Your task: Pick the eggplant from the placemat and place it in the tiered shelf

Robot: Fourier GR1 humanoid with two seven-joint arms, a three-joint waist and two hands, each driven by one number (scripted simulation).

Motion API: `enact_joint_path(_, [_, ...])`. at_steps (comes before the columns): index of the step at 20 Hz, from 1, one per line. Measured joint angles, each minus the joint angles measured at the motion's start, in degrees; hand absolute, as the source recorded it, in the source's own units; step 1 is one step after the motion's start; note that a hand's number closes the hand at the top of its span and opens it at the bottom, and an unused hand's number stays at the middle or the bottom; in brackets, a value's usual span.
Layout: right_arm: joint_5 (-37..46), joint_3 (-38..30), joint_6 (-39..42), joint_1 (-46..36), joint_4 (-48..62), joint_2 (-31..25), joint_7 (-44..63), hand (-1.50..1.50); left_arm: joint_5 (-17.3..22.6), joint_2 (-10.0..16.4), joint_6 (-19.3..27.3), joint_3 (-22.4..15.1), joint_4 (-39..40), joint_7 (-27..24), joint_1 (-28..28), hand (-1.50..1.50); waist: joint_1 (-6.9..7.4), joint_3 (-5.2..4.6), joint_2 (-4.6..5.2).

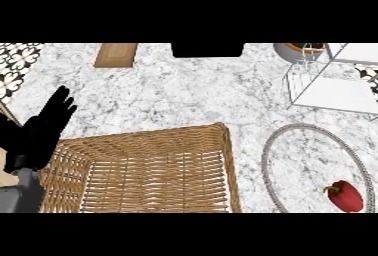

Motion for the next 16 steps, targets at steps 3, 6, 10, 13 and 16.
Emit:
enact_joint_path(3, [-0.61, -0.98, 1.54, -2.34, 4.31, -1.56, -1.46, 1.50, -0.45, -0.42, -0.11, -0.21, 0.19, -0.37, -0.53, 0.00, 0.68, 0.00, 0.17])
enact_joint_path(6, [-0.94, -1.47, 3.12, -4.13, 9.15, -2.68, -3.98, 1.50, -0.80, -0.79, -0.21, -0.31, 0.56, -0.53, -1.25, 0.00, 1.29, 0.01, 0.38])
enact_joint_path(10, [-0.74, -0.75, 5.89, -5.85, 15.35, -3.85, -8.57, 1.50, -0.90, -1.00, -0.79, -0.42, 0.77, -0.48, -1.93, 0.00, 1.99, -0.02, 0.61])
enact_joint_path(13, [0.20, 0.04, 7.25, -6.93, 19.25, -4.50, -11.91, 1.50, -1.09, -1.33, -0.84, -0.53, 0.99, -0.16, -2.40, 0.00, 2.22, -0.01, 0.68])
enact_joint_path(16, [1.81, 0.79, 7.54, -7.48, 23.21, -4.56, -15.84, 1.50, -1.27, -1.72, -1.05, -0.84, 0.70, 0.00, -2.48, 0.00, 2.52, 0.03, 0.71])
